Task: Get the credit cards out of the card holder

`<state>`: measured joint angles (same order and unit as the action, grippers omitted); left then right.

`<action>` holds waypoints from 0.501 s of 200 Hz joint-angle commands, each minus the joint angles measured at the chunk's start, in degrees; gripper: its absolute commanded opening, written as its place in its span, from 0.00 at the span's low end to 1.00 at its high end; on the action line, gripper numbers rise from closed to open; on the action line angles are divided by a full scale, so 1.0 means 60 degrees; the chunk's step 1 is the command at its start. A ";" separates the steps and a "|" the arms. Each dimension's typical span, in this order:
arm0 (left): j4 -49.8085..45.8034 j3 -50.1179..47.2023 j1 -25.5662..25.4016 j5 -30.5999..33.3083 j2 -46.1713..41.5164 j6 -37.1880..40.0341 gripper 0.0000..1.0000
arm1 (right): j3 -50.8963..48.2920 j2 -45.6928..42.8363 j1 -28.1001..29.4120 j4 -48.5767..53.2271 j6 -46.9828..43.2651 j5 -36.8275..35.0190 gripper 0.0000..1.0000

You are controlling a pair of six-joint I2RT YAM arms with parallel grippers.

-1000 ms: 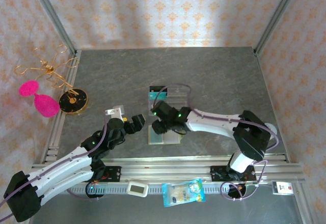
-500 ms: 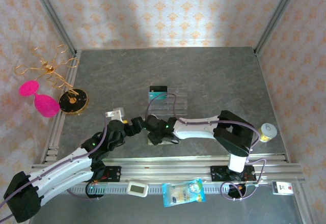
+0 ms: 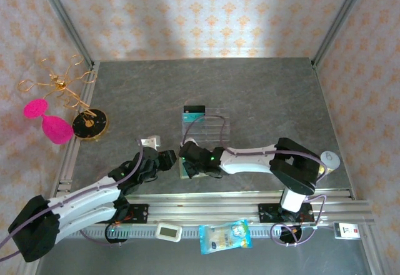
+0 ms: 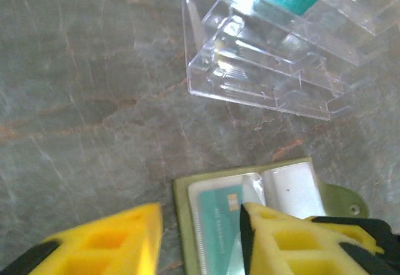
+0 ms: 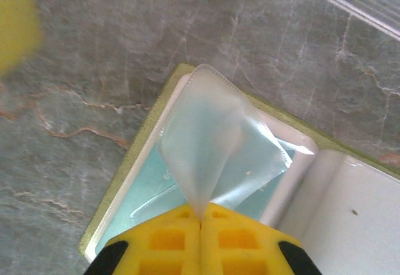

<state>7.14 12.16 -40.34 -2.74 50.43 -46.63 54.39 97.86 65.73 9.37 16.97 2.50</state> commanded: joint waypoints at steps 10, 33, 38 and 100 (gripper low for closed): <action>0.1353 0.0032 0.0014 -0.0886 0.0862 0.0082 0.21 | -0.0217 -0.0389 -0.0041 -0.1034 0.0490 0.0135 0.00; 0.1721 0.0287 -0.0111 -0.1148 0.1816 0.0204 0.14 | -0.0403 -0.0524 -0.0028 -0.1273 0.0679 0.0211 0.01; 0.1719 0.0389 -0.0156 -0.1179 0.1994 0.0259 0.14 | -0.0460 -0.0576 -0.0031 -0.1316 0.0721 0.0198 0.04; 0.1451 0.1279 -0.0752 -0.1374 0.3279 0.0645 0.30 | -0.1524 -0.2520 -0.0068 -0.1098 0.1281 -0.1259 0.38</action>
<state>14.72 17.04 -43.24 -9.61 69.47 -44.40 47.48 88.97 65.60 3.22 21.98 1.41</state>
